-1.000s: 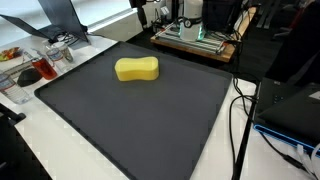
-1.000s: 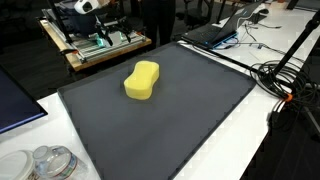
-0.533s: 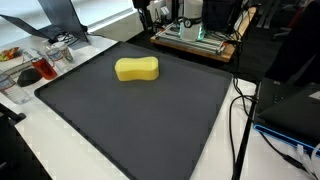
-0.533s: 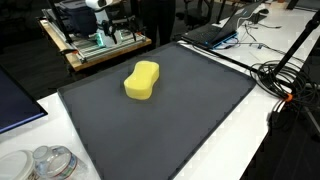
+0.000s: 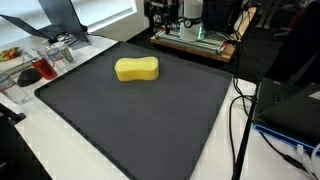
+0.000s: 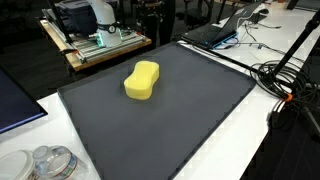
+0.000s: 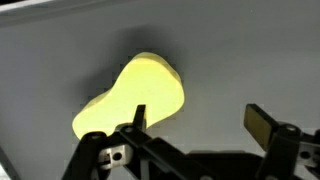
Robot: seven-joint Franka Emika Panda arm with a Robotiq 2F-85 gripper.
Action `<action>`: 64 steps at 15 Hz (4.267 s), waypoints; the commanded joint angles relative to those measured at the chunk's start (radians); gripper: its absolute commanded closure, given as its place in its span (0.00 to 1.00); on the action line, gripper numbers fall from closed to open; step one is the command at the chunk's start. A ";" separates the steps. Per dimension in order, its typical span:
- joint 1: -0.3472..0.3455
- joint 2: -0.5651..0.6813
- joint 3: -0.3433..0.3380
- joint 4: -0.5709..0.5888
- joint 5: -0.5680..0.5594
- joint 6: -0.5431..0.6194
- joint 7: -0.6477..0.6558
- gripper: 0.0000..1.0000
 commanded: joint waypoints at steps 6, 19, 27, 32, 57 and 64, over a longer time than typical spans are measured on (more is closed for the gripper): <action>0.077 0.120 0.074 0.193 -0.218 -0.164 0.077 0.00; 0.196 0.463 0.108 0.365 -0.365 -0.332 0.286 0.00; 0.289 0.709 0.022 0.465 -0.349 -0.373 0.438 0.00; 0.302 0.782 -0.027 0.472 -0.350 -0.274 0.435 0.00; 0.394 0.862 -0.142 0.512 -0.707 -0.325 0.825 0.00; 0.372 0.930 -0.131 0.537 -0.785 -0.315 0.890 0.00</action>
